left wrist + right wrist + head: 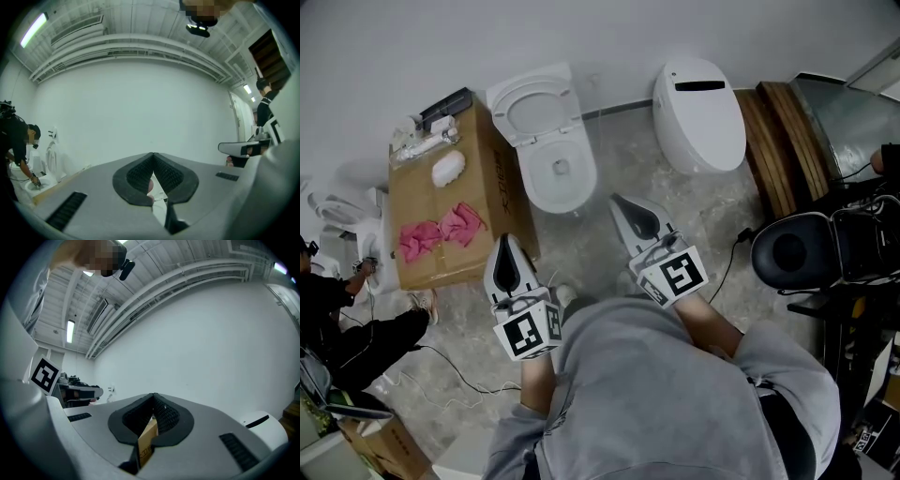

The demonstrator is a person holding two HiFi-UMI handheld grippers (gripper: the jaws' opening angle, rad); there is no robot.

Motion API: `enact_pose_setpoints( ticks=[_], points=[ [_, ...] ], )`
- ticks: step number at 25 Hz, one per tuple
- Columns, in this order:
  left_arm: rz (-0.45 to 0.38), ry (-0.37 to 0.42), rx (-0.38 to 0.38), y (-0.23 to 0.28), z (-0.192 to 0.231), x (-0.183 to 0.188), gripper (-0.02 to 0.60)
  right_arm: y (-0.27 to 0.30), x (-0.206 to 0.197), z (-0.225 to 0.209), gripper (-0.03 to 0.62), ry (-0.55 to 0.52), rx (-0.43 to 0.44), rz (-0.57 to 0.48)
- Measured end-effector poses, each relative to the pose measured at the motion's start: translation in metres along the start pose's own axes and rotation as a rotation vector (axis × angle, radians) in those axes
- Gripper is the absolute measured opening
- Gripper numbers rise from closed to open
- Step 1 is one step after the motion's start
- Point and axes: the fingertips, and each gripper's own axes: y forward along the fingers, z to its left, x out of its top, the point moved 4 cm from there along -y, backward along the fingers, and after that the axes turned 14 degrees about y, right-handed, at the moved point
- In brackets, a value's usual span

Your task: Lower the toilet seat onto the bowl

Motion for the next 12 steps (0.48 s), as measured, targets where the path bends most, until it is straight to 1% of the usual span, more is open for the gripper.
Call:
enact_pose_setpoints(
  ticks=[6, 12],
  points=[
    [0.002, 0.006, 0.005, -0.002, -0.006, 0.001, 0.0, -0.007, -0.005, -0.013, -0.002, 0.019, -0.022, 0.012],
    [0.005, 0.003, 0.006, 0.009, 0.006, -0.002, 0.0, 0.008, -0.006, -0.016, -0.002, 0.021, -0.041, 0.01]
  ],
)
